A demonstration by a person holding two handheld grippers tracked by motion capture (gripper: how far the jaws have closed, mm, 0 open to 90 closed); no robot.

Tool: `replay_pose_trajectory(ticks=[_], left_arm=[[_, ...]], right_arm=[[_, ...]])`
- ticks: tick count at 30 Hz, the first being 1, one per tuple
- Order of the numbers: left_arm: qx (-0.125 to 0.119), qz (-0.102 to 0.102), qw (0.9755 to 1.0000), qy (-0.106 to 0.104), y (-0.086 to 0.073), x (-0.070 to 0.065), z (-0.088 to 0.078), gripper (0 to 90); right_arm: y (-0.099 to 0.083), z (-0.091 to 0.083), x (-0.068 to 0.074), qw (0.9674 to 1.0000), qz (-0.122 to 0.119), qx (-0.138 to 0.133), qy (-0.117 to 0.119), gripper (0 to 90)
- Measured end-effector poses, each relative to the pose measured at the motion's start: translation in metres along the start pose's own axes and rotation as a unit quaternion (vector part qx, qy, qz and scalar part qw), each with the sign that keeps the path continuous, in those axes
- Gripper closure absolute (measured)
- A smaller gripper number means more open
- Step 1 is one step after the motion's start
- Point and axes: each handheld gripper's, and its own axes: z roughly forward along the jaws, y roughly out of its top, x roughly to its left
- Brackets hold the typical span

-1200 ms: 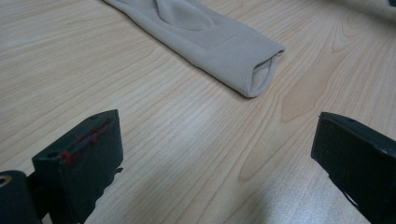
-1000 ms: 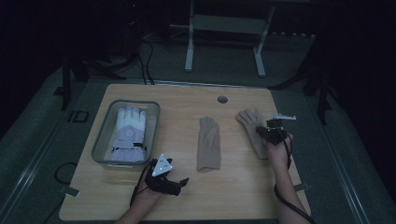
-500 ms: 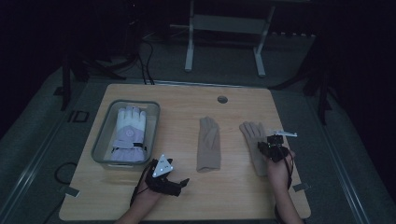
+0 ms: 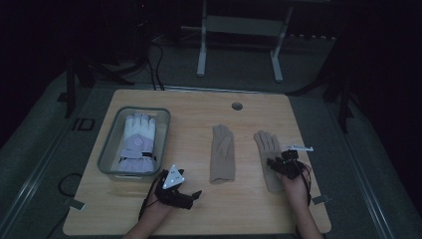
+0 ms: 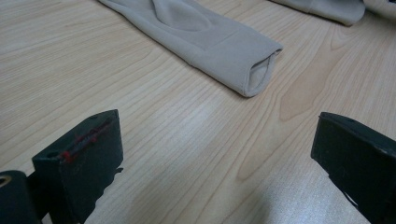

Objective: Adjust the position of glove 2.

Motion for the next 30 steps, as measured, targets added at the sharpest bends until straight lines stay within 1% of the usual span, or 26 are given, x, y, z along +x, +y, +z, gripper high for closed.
replay_pose_trajectory(ticks=[2,4,5,7,8,10,12,13,14,16,18,19,23,25,26,27,28,30], left_arm=[[0.0,0.001,1.0,0.0,0.0,0.0,0.0,2.5],[-0.001,0.0,1.0,0.0,0.0,0.0,0.0,2.5],[0.0,0.0,1.0,0.0,0.0,0.0,0.0,2.4],[0.0,0.001,1.0,-0.001,0.0,0.0,0.0,2.5],[0.0,0.0,1.0,-0.001,0.0,0.0,0.0,2.5],[0.0,0.001,1.0,-0.001,0.0,0.0,0.0,2.5],[0.0,0.002,1.0,-0.001,0.0,0.0,0.0,2.5],[-0.001,0.001,1.0,-0.001,0.0,0.0,0.0,2.5],[-0.001,0.001,1.0,-0.001,0.0,0.0,0.0,2.5],[0.0,0.001,1.0,-0.002,0.0,0.0,0.0,2.5],[0.0,0.0,1.0,-0.002,0.0,0.0,0.0,2.5],[0.0,-0.001,1.0,-0.002,0.0,0.0,0.0,2.5],[0.0,-0.002,1.0,-0.005,0.0,0.001,0.0,2.5],[-0.001,-0.001,1.0,-0.005,0.0,0.001,0.0,2.5],[0.0,-0.001,1.0,-0.004,0.0,0.001,0.0,2.5],[0.0,-0.001,1.0,-0.004,0.0,0.0,0.0,2.5],[0.0,-0.001,1.0,-0.004,0.0,0.0,0.0,2.5],[0.0,-0.001,1.0,-0.004,0.0,0.001,0.0,2.5]], right_arm=[[0.0,-0.002,0.002,0.9999,-0.014,0.003,0.005,53.9],[0.001,-0.005,0.002,0.9997,-0.017,0.005,0.017,51.9],[0.001,-0.007,0.002,0.9997,-0.019,0.006,0.017,51.7],[0.004,-0.012,0.0,0.9994,-0.018,-0.003,0.028,51.6],[0.006,-0.014,0.0,0.999,-0.031,-0.008,0.031,51.3],[0.009,-0.016,0.0,0.9972,-0.068,-0.01,0.028,50.4],[0.012,-0.016,-0.001,0.9942,-0.102,-0.008,0.033,50.3],[0.013,-0.016,-0.001,0.9923,-0.12,-0.008,0.029,50.0],[0.014,-0.016,-0.002,0.9911,-0.13,-0.006,0.029,50.0],[0.015,-0.013,-0.005,0.9887,-0.145,-0.002,0.038,48.9],[0.013,-0.01,-0.007,0.9881,-0.147,0.007,0.045,48.6],[0.012,-0.008,-0.008,0.9887,-0.142,0.007,0.046,48.2],[0.009,0.0,-0.012,0.9909,-0.13,0.012,0.033,46.5],[0.005,0.005,-0.012,0.9896,-0.14,0.015,0.029,46.1],[0.003,0.005,-0.01,0.9886,-0.148,0.008,0.025,46.4],[0.002,0.005,-0.01,0.9883,-0.151,0.005,0.022,49.5],[0.001,0.005,-0.009,0.9888,-0.148,0.004,0.021,53.0],[0.001,0.004,-0.007,0.9898,-0.141,0.004,0.015,64.6]])
